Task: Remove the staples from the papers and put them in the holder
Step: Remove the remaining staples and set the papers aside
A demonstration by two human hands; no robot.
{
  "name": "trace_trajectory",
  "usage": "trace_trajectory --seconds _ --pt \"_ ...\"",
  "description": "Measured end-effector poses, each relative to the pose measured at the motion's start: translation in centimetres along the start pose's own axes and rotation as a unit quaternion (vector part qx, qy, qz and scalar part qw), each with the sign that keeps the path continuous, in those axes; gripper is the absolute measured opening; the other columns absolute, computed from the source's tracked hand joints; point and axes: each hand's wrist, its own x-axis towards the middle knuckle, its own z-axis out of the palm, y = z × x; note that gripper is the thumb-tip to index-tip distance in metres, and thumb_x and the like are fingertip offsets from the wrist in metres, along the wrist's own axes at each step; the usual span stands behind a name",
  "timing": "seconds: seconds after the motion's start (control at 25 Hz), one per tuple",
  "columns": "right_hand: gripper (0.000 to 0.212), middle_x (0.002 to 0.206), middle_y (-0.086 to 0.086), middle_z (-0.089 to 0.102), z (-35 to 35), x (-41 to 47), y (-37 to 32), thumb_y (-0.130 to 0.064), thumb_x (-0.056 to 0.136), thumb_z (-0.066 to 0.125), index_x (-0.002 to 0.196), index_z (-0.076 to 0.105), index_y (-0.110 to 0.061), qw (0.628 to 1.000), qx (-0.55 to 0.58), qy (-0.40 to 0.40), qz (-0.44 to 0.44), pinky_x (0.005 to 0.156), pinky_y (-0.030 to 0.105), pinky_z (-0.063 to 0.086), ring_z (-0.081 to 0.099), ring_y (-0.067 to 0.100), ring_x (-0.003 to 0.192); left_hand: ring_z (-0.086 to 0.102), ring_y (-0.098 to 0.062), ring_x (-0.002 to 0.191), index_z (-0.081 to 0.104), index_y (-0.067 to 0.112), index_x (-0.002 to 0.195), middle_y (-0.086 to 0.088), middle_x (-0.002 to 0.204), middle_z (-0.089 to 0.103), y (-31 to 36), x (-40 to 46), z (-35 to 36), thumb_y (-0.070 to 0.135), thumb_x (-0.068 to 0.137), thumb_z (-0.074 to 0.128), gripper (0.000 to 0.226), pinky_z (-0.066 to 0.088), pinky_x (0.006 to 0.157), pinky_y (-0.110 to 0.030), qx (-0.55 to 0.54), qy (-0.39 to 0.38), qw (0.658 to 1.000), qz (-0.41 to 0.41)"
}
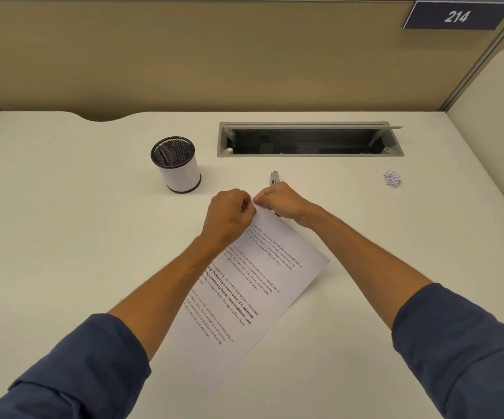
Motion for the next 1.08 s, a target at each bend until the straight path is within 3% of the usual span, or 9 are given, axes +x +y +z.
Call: trace_trajectory --seconds 0.12,0.28,0.36,0.48,0.6,0.68,0.8,0.96,1.08 --pt "0.021 0.142 0.023 0.045 0.1 0.6 0.8 -0.022 0.090 0.059 0.077 0.074 -0.024 0.997 -0.053 0.028 -0.045 0.071 0.021 0.051 0.062 0.005 0.083 0.057 -0.030 0.071 0.063 0.002 0.078 -0.011 0.077 0.067 1.0 1.2 -0.8 0.017 0.087 0.053 0.021 0.046 0.065 -0.041 0.106 -0.089 0.990 -0.009" --pt "0.018 0.106 0.016 0.069 0.0 0.3 0.2 -0.017 0.089 0.060 0.086 0.076 -0.009 0.993 -0.084 0.056 -0.065 0.067 0.019 0.046 0.059 0.004 0.077 0.044 -0.028 0.070 0.048 0.008 0.077 -0.013 0.079 0.051 2.5 1.8 -2.1 0.015 0.092 0.049 0.017 0.031 0.061 -0.035 0.211 -0.161 0.964 0.022" --pt "0.019 0.096 0.013 0.072 0.1 0.2 0.1 -0.016 0.089 0.060 0.088 0.076 -0.006 0.990 -0.100 0.061 -0.072 0.069 0.023 0.048 0.058 0.006 0.074 0.042 -0.027 0.071 0.055 0.007 0.082 -0.011 0.080 0.047 2.8 1.9 -2.3 0.017 0.093 0.049 0.016 0.029 0.062 -0.034 0.233 -0.165 0.958 0.038" --pt "0.020 0.098 0.010 0.070 0.1 0.4 0.1 -0.016 0.090 0.060 0.086 0.076 -0.004 0.992 -0.087 0.059 -0.069 0.067 0.021 0.047 0.058 0.005 0.071 0.044 -0.025 0.067 0.062 0.003 0.084 -0.012 0.081 0.060 2.2 1.6 -1.8 0.017 0.091 0.049 0.020 0.028 0.059 -0.034 0.222 -0.122 0.966 0.054" --pt "0.027 0.093 0.004 0.057 0.0 0.6 0.3 -0.021 0.090 0.060 0.077 0.070 -0.001 0.999 0.014 0.035 0.003 0.059 0.021 0.045 0.060 0.009 0.064 0.044 -0.024 0.059 0.064 0.002 0.077 -0.012 0.074 0.062 1.4 0.8 -0.9 0.015 0.088 0.052 0.021 0.026 0.057 -0.033 0.153 -0.046 0.986 0.040" --pt "0.030 0.086 0.011 0.059 0.0 0.3 0.4 -0.020 0.090 0.060 0.092 0.068 0.009 0.994 0.097 0.006 0.050 0.065 0.029 0.044 0.059 0.020 0.072 0.048 -0.027 0.054 0.065 0.001 0.070 -0.012 0.068 0.063 1.0 0.2 -0.2 0.013 0.085 0.056 0.021 0.029 0.053 -0.032 0.106 -0.007 0.994 0.031" --pt "0.024 0.086 0.012 0.068 0.0 -0.3 0.5 -0.019 0.092 0.059 0.097 0.070 0.002 0.987 0.147 -0.019 0.060 0.065 0.026 0.051 0.065 0.020 0.073 0.053 -0.029 0.053 0.066 0.003 0.067 -0.010 0.065 0.063 0.8 -0.5 0.8 0.015 0.081 0.057 0.021 0.039 0.052 -0.033 0.058 0.034 0.998 0.006" --pt "0.022 0.083 0.011 0.065 0.1 -0.5 0.7 -0.016 0.093 0.059 0.089 0.072 0.000 0.999 0.037 0.002 -0.003 0.052 0.016 0.042 0.056 0.014 0.067 0.050 -0.027 0.060 0.061 0.003 0.071 -0.011 0.072 0.064 1.0 -0.3 0.5 0.018 0.087 0.052 0.024 0.039 0.056 -0.036 0.097 -0.037 0.995 -0.008" --pt "0.022 0.092 0.005 0.070 0.0 -0.5 0.7 -0.017 0.094 0.058 0.095 0.075 -0.004 1.000 -0.002 0.019 -0.025 0.066 0.017 0.050 0.062 0.009 0.074 0.045 -0.026 0.066 0.051 0.008 0.079 -0.013 0.084 0.063 1.4 0.5 -0.6 0.021 0.093 0.045 0.020 0.031 0.060 -0.034 0.180 -0.117 0.976 0.034"
